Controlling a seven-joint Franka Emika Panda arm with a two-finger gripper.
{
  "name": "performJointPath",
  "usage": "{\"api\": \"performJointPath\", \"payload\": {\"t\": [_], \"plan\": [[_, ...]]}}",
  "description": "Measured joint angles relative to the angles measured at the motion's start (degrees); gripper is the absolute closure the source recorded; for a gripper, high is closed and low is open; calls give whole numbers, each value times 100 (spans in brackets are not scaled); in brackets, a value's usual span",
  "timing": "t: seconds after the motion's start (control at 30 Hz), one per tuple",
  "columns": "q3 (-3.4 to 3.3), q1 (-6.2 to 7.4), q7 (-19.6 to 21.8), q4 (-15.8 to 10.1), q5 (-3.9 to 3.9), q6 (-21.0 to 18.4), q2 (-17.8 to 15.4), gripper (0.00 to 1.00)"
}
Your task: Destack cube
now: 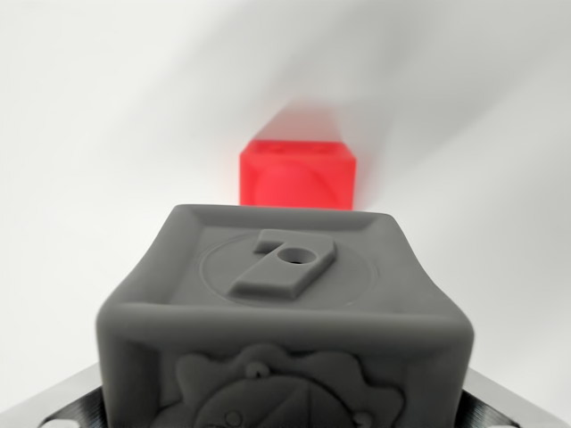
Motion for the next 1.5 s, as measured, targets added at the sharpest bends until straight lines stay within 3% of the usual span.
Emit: {"api": "performJointPath", "payload": {"t": [0.13,0.53,1.5], "plan": [[0,1,-81,37,3,-49,-35,100],[-9,-3,-493,266,-33,-41,260,100],[-78,-18,-1594,862,-223,17,935,100]]}}
